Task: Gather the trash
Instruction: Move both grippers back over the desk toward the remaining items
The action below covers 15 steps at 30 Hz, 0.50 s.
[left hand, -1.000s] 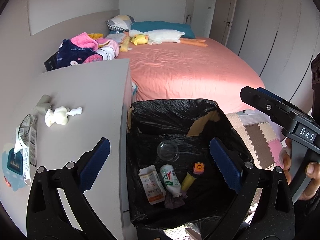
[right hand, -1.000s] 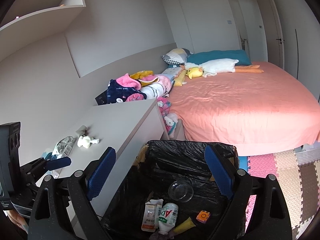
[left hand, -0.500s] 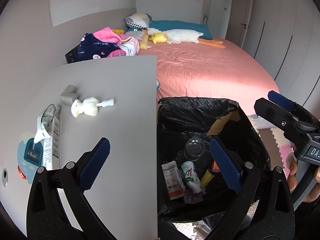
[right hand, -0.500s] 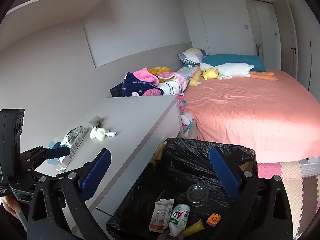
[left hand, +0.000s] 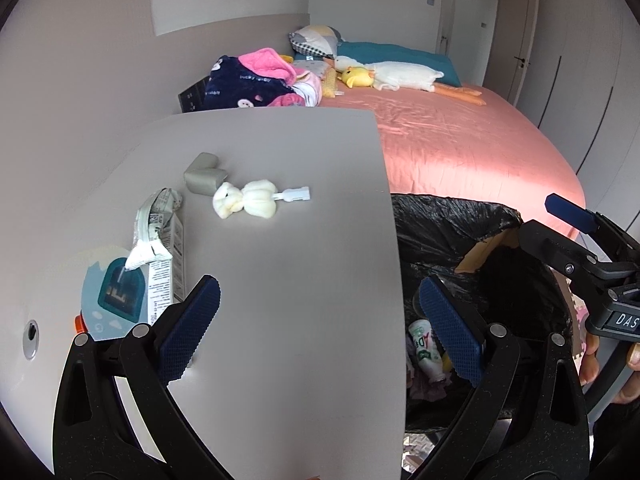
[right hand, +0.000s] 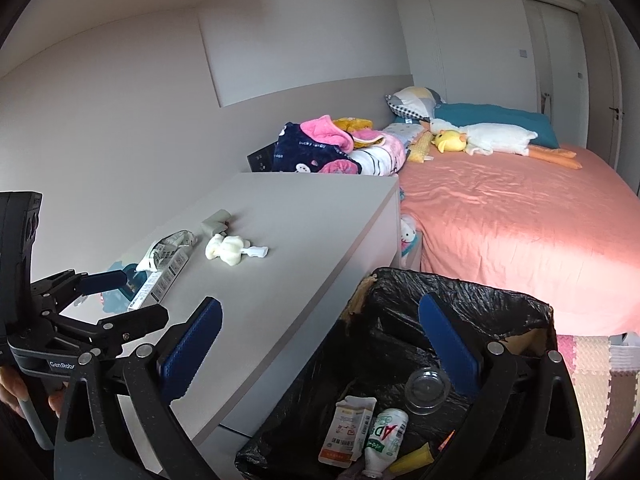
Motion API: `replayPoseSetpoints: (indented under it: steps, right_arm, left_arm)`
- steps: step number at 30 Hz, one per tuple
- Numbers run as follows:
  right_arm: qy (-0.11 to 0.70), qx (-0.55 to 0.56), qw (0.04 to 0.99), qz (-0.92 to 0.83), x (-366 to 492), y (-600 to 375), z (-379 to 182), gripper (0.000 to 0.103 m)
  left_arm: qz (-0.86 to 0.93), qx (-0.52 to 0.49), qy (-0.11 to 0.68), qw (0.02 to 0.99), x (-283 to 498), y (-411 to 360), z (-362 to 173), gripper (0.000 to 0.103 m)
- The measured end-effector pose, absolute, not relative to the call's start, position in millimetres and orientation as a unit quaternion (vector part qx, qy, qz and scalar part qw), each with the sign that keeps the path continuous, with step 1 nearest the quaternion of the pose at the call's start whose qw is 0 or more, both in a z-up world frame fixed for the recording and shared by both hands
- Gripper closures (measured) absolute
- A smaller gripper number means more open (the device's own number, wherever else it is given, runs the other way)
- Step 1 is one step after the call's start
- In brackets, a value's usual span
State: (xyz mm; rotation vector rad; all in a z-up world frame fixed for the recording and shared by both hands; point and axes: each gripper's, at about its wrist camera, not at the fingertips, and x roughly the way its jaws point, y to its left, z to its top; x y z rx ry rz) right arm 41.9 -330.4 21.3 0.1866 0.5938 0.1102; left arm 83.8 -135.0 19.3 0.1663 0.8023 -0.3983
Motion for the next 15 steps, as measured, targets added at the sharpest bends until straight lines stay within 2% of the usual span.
replayPoseSetpoints:
  steps: [15]
  right_arm:
    - [0.320, 0.066, 0.941, 0.084, 77, -287, 5, 0.005]
  left_arm:
    - [-0.148, 0.070, 0.389, 0.907, 107, -78, 20, 0.006]
